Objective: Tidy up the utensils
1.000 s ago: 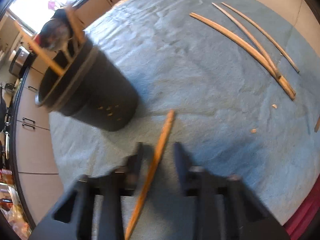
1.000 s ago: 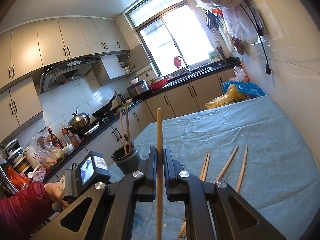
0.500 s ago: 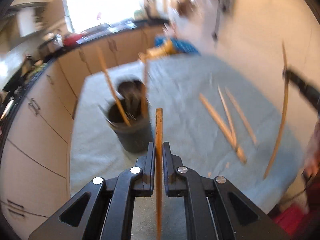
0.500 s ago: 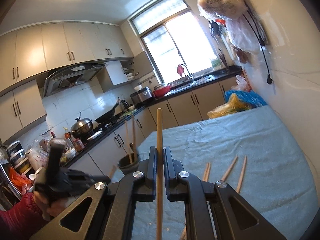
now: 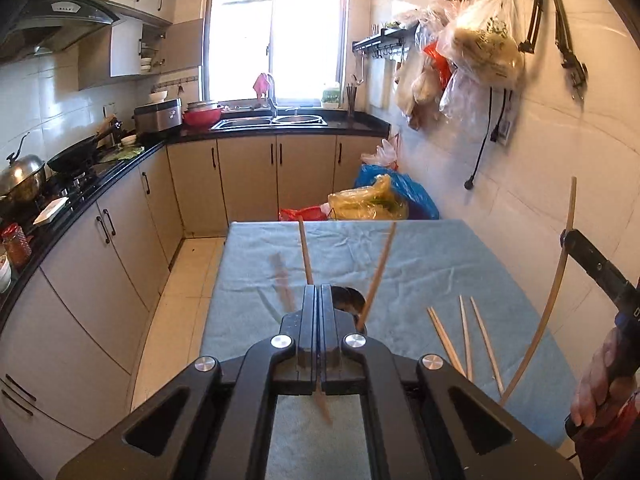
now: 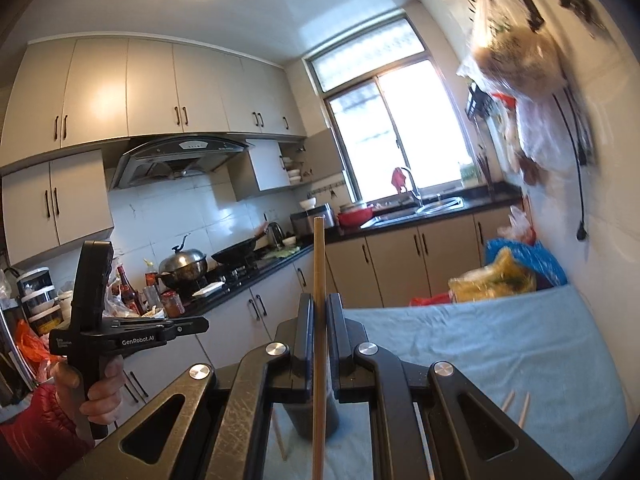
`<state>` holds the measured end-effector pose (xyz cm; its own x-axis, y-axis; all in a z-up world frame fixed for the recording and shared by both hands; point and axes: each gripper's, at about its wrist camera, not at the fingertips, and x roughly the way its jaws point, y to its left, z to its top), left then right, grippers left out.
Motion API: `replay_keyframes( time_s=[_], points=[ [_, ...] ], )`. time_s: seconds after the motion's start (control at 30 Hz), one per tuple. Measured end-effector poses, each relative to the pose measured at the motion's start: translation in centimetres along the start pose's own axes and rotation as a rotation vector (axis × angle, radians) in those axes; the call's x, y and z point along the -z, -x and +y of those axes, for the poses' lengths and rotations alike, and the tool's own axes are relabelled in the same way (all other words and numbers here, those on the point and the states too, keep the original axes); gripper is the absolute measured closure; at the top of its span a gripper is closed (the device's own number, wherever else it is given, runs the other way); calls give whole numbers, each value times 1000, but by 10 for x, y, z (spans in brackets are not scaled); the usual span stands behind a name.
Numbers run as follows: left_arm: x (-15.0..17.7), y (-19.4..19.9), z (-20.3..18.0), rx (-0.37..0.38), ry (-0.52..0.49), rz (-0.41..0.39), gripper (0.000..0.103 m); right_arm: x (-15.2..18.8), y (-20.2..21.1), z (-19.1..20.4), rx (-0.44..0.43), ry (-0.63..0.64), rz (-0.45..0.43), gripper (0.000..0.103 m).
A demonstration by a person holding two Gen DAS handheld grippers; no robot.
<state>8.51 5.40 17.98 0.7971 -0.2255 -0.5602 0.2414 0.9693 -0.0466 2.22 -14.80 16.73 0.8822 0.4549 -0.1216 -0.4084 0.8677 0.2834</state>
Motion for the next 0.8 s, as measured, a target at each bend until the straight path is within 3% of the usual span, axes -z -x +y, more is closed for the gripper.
replay_keyframes(
  time_s=[0.1, 0.2, 0.27, 0.33, 0.57, 0.63, 0.8],
  points=[
    [1, -10, 7, 40, -2, 52, 103, -4, -8, 7, 0, 13, 2, 96],
    [7, -24, 24, 7, 39, 112, 101, 2, -12, 10, -4, 15, 16, 96],
    [12, -42, 39, 20, 81, 182, 82, 9, -15, 11, -4, 17, 38, 96],
    [19, -69, 64, -39, 161, 238, 75, 15, -20, 12, -5, 22, 63, 96],
    [42, -184, 128, -107, 384, 508, 74, 24, -27, 11, -12, 30, 95, 96],
    [49, -215, 140, -162, 436, 552, 74, 25, -29, 12, -16, 31, 97, 96],
    [53, -261, 140, -153, 466, 618, 74, 26, -32, 7, -18, 42, 107, 96]
  ],
)
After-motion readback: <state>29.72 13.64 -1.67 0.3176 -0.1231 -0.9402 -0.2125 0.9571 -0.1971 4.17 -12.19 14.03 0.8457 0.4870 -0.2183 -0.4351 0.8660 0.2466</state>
